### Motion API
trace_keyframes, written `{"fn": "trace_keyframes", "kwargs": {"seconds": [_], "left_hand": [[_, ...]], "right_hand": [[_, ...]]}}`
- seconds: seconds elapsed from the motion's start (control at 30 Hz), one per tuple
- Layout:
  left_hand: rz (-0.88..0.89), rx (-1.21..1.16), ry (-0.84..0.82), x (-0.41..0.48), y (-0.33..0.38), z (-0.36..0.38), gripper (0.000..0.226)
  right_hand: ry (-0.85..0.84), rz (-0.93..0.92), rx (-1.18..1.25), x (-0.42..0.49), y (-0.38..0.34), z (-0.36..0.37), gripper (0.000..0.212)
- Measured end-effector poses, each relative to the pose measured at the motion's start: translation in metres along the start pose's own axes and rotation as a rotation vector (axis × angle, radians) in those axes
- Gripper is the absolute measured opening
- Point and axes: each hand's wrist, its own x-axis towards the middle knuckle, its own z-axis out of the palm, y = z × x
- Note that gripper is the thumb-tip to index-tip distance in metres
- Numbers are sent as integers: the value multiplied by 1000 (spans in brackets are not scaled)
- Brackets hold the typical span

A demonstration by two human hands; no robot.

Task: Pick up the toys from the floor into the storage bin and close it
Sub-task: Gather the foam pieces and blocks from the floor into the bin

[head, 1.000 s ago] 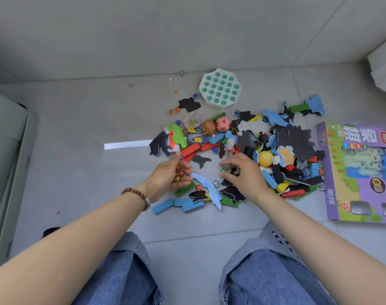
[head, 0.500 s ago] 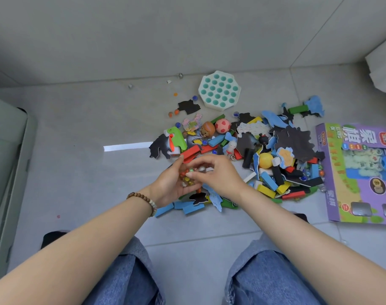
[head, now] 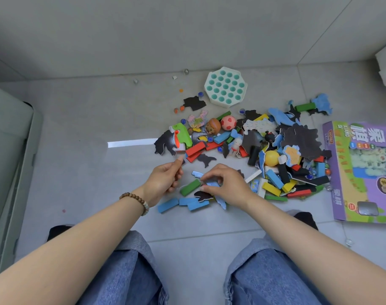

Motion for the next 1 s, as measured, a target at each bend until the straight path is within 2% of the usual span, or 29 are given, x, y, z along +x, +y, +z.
{"fn": "trace_keyframes", "kwargs": {"seconds": [0.17,0.3,0.33,0.43,0.5,0.57,0.63,0.73,0.8,0.9,1.0], "left_hand": [[31,9,-10,-4,-2,-5,41],[21,-5,-24,-5,-1,-5,41],[20,-9,-28,-5,-1,-5,41],[12,-33,-41,-5,0,-4,41],[9,-35,-51,-5,0,-3,40],[22,-16,-63,-4,-1,-1,39],[39,12,-64,-4,-1,2,36],[54,4,-66,-4,-1,6,31],[55,4,-71,-4,0,8,30],[55,16,-67,-4,0,10,31],[59,27,-64,-4,1,11,32]], "right_hand": [[9,-38,-157,6,-1,7,16],[71,-33,-110,6,1,10,13],[109,7,3,6,-1,8,11],[197,180,550,5,-15,-13,6],[74,256,831,4,-17,-33,8],[-64,280,1005,1,-13,-48,7],[-91,302,913,-2,-6,-50,4],[-33,209,364,-7,6,-44,9],[-47,125,137,-10,12,-40,18],[-32,21,-94,-9,17,-34,22],[22,-8,-128,-7,23,-32,18]]}}
